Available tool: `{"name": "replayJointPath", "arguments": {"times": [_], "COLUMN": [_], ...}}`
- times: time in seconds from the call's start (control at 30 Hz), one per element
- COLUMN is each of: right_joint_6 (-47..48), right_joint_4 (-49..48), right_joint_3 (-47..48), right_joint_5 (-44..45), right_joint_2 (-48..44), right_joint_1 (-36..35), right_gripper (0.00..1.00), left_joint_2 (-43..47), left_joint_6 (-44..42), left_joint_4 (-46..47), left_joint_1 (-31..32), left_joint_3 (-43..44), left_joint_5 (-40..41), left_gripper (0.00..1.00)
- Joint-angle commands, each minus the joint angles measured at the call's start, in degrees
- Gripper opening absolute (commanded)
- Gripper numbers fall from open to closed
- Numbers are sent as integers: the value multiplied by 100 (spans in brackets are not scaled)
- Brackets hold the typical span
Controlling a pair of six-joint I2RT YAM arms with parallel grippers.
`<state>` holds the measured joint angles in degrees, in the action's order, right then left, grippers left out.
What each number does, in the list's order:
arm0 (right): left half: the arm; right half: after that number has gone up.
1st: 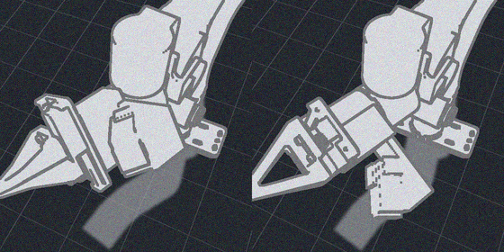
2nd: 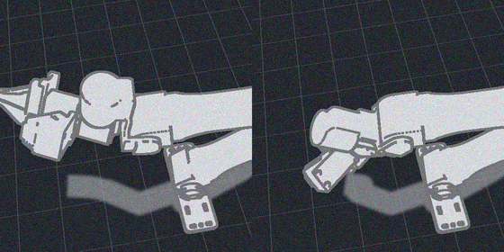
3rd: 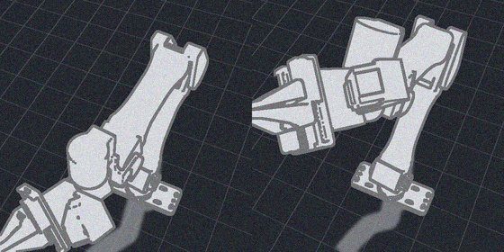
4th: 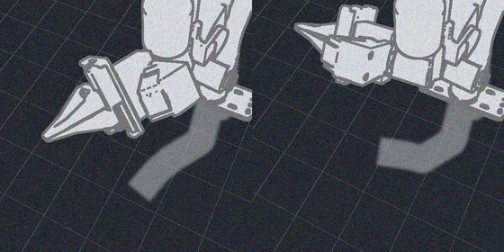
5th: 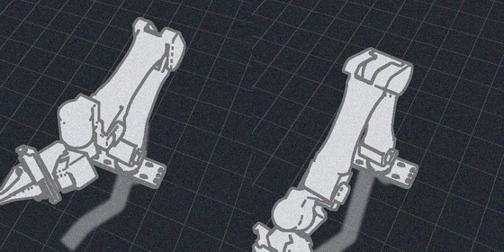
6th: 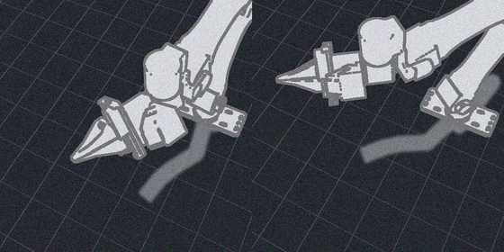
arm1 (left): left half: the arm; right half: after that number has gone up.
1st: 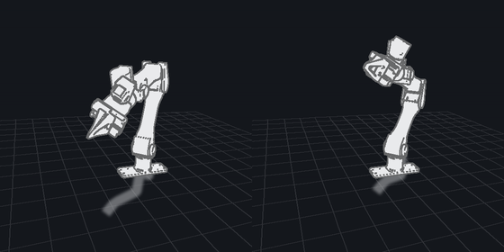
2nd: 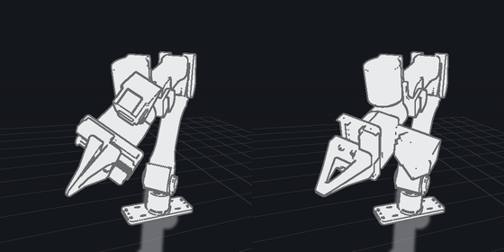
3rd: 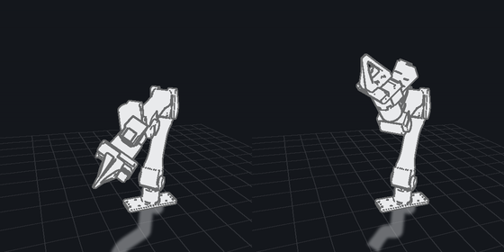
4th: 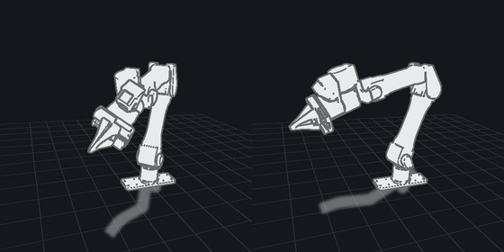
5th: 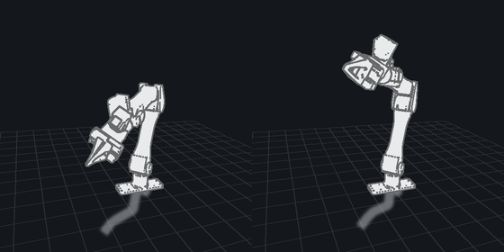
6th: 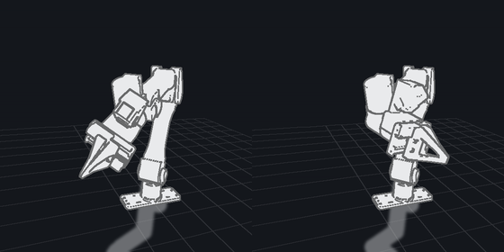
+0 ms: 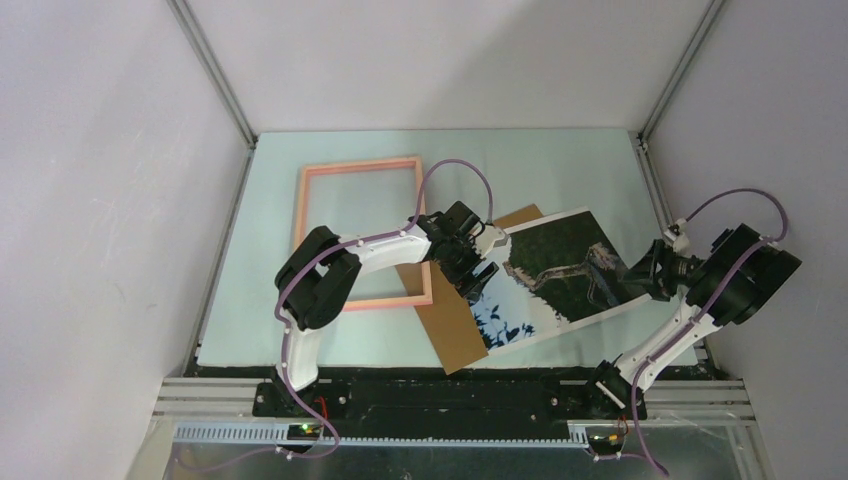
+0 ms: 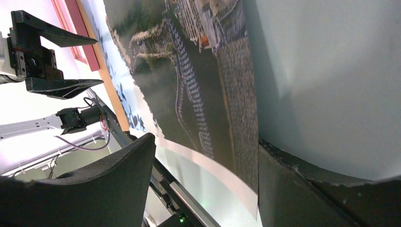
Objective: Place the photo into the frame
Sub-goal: Turn over the photo at the center of the board.
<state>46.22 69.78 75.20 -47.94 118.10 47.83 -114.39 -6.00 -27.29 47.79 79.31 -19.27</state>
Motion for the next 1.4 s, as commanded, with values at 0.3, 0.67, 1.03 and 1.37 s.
{"name": "replayJointPath", "arguments": {"times": [0.3, 0.67, 1.03, 1.37], "right_joint_6": [260, 318, -932, -2294], "right_joint_4": [346, 886, 100, -1245], "right_joint_3": [463, 513, 595, 1152], "right_joint_5": [-827, -1296, -1332, -674], "right_joint_2": [-229, -1379, -2763, -3423], "right_joint_1": [-120, -520, -1582, -3001], "right_gripper": [16, 0, 0, 0], "left_joint_2": [-151, 424, 958, 1089], "left_joint_6": [-5, -149, 192, 1434], "left_joint_4": [106, 107, -40, -111], "left_joint_1": [54, -68, -747, -1366], "left_joint_3": [20, 65, 819, 1794], "left_joint_5": [176, 427, 61, -533], "left_gripper": [91, 99, 100, 100]}}
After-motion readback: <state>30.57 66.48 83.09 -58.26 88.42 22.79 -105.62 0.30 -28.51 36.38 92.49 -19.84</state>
